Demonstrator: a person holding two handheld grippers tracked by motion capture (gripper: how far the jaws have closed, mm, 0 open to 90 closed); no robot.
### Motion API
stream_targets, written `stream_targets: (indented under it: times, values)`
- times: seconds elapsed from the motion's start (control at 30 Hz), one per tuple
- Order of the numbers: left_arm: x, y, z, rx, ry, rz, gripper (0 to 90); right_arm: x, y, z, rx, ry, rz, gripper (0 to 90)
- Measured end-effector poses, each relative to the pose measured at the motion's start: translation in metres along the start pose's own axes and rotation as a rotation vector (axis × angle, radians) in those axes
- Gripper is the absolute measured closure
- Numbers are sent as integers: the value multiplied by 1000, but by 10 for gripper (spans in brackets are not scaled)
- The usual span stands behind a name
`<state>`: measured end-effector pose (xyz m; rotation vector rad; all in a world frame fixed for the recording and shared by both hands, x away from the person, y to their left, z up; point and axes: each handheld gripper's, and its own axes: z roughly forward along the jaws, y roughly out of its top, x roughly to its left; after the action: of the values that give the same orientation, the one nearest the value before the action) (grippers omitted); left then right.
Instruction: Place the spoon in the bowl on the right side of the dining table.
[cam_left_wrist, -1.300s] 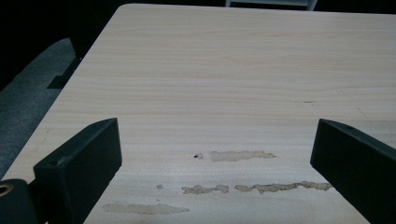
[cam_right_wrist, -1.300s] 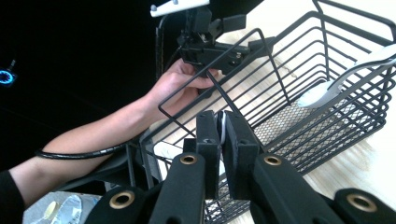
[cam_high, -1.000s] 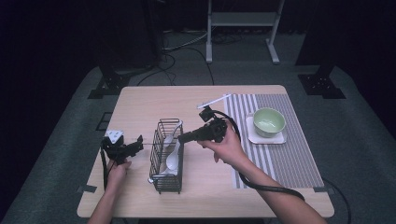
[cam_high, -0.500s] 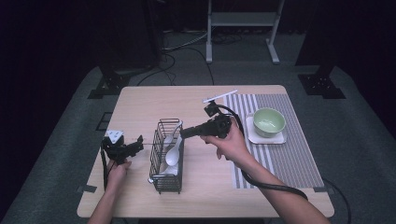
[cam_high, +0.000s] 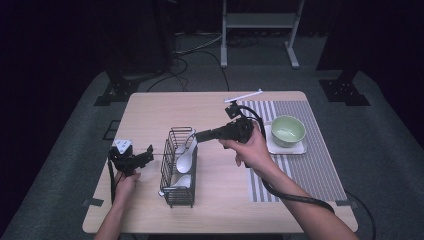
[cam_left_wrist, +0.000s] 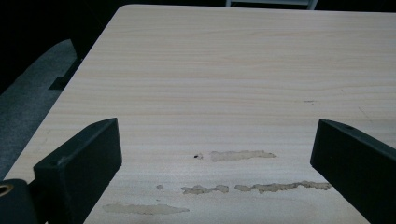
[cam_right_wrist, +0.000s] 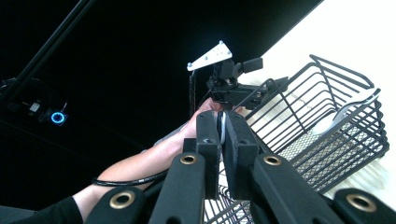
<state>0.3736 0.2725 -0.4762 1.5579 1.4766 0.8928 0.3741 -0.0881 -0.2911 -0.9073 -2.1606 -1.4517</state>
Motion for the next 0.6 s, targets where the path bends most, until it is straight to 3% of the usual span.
stream_targets:
  times: [0.6]
  values:
    - [0,0,0,2,3,5,9,4,2,-30,-49,6,8,854]
